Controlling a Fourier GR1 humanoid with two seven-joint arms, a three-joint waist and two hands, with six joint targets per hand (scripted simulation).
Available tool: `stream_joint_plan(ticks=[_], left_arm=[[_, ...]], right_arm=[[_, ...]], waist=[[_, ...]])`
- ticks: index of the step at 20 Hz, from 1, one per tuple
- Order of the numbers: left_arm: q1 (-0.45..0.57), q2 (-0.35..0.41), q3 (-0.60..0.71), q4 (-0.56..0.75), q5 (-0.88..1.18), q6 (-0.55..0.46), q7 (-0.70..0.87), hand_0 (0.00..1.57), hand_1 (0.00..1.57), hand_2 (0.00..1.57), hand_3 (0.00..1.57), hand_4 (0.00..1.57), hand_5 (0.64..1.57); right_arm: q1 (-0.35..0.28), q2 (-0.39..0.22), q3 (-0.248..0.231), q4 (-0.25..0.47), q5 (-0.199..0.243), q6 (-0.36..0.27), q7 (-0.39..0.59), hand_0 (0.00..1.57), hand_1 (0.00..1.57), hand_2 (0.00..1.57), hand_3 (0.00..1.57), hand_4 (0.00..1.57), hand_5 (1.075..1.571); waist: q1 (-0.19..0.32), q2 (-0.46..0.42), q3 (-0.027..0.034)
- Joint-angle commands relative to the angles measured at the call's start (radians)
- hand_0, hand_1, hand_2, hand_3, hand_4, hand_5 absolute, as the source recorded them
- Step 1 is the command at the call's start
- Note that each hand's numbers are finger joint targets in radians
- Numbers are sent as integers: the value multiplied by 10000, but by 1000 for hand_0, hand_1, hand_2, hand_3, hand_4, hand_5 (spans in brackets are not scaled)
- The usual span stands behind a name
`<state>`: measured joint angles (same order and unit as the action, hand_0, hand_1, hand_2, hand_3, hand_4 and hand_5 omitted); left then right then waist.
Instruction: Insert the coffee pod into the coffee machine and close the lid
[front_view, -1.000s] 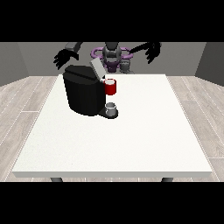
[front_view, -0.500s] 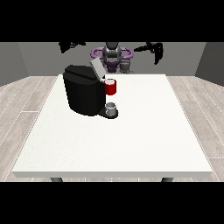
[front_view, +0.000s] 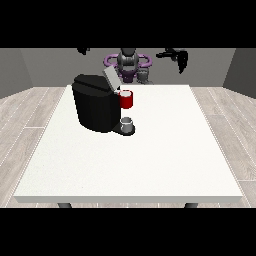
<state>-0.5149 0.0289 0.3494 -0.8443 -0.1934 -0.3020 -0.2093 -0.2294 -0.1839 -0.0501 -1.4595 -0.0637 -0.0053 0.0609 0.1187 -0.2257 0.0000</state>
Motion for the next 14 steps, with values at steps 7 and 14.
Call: stream_joint_plan(ticks=[7, 14], left_arm=[[1324, -281, -795, -2290, 863, 61, 489, 0, 0, 0, 0, 0, 1571], [2184, 8, -1111, -3632, 1513, 308, 797, 0, 0, 0, 0, 0, 1571]], right_arm=[[-1176, -313, -145, 627, -47, 783, 17, 0, 0, 0, 0, 0, 1571], [-1183, 170, -215, 1420, -137, 899, -893, 0, 0, 0, 0, 0, 1571]], waist=[[238, 1026, 2], [73, 1652, 2]])
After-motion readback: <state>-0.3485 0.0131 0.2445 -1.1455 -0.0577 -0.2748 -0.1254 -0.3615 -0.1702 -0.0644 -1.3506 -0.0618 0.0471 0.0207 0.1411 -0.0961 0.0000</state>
